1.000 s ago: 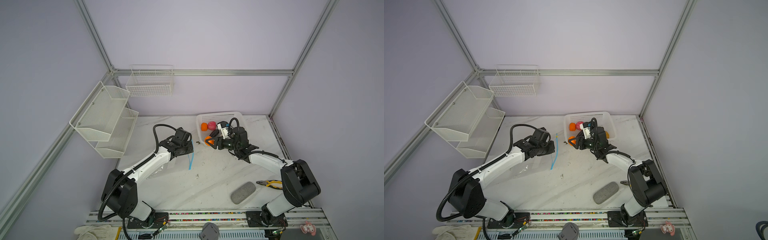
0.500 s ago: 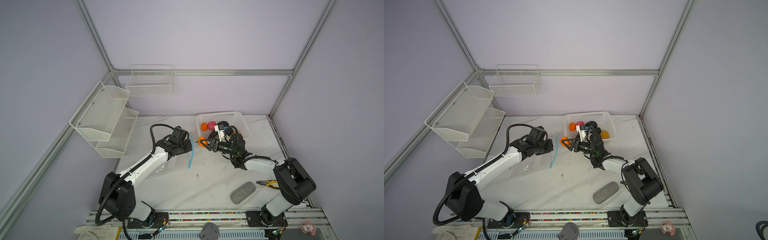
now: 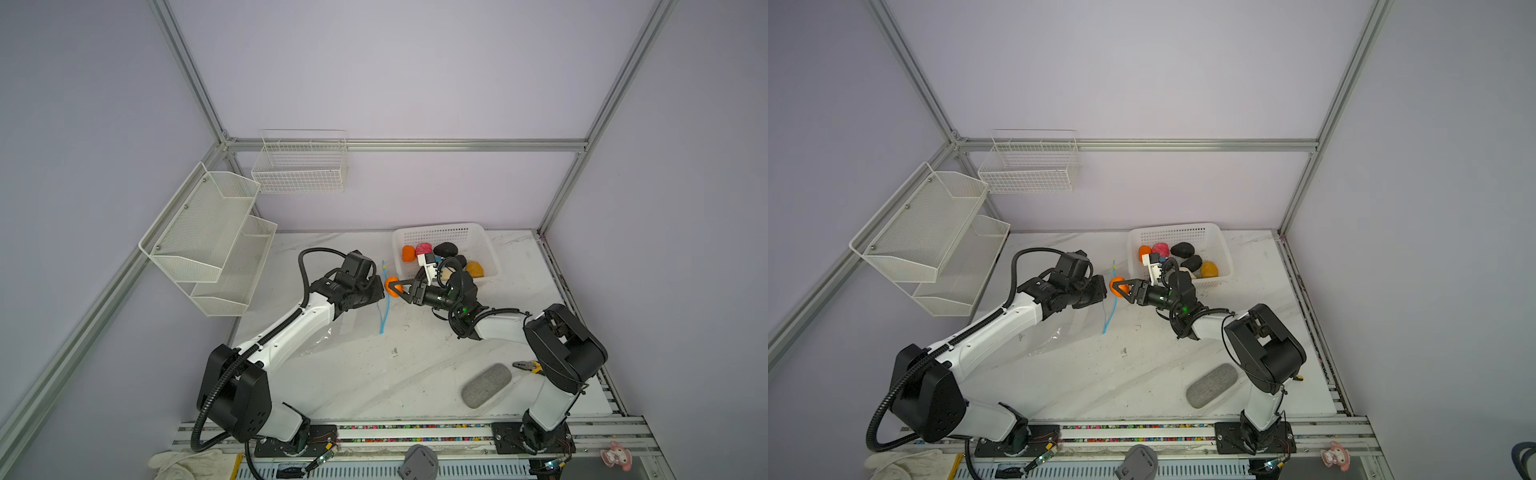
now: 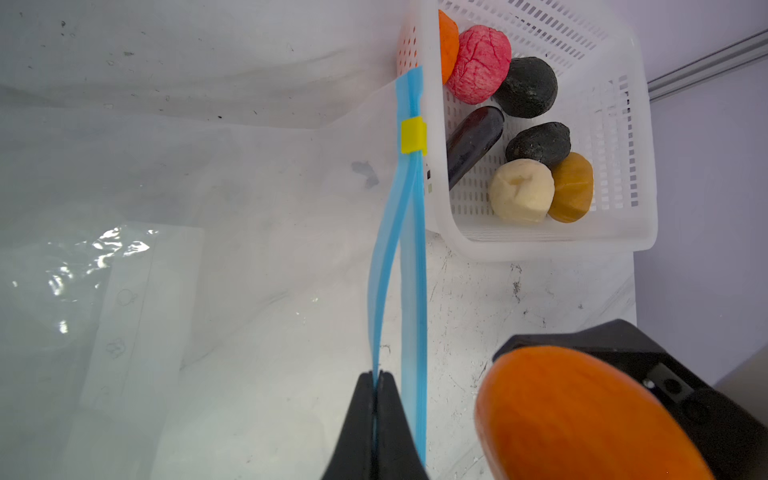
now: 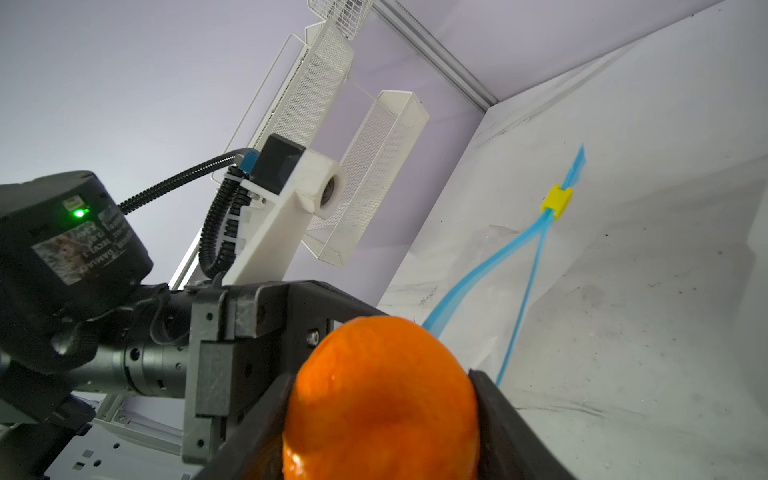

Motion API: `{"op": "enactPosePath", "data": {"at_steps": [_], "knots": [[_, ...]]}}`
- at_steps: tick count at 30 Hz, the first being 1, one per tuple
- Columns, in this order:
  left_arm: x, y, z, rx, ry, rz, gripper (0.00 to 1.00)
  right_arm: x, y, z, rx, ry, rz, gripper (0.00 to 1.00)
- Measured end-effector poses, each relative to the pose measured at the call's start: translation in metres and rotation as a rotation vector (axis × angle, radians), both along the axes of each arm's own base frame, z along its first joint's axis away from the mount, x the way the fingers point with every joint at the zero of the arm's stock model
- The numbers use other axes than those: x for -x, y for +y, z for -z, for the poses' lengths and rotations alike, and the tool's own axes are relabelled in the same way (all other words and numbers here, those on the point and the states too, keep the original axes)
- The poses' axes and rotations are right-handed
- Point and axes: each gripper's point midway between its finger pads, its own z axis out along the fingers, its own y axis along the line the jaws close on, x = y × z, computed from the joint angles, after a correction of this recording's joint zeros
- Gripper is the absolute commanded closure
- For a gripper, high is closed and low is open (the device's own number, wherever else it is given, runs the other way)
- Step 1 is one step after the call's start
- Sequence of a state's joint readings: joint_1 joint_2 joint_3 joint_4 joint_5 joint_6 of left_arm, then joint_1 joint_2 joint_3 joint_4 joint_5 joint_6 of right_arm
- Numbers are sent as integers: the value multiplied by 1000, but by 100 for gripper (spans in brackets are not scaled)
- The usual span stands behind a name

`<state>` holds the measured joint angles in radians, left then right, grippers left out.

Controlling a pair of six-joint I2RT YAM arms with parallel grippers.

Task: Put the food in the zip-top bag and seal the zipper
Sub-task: 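Lift the orange fruit and carry it toward the left gripper's bag mouth, then lower the orange fruit with the right gripper into the open bag mouth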

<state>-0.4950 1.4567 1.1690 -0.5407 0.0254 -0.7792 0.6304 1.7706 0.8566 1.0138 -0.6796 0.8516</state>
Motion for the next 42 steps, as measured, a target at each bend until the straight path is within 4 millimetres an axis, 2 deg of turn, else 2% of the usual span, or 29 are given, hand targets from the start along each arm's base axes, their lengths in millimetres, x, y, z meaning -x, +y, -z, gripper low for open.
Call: {"op": "enactPosePath", "data": {"at_steps": [5,13,30,42], "knots": [[0,1,-3,13,-1,-10,100,2,7,8,-2,24,-10,83],[3,6,-27,48,-53,-18,100,4,11,14,-2,43,-17,84],[2,4,-28,70,-49,-16,100,4,15,21,35,47,-20,85],[3,1,-34,105,-54,-13,100,5,16,38,110,71,-22,86]]}}
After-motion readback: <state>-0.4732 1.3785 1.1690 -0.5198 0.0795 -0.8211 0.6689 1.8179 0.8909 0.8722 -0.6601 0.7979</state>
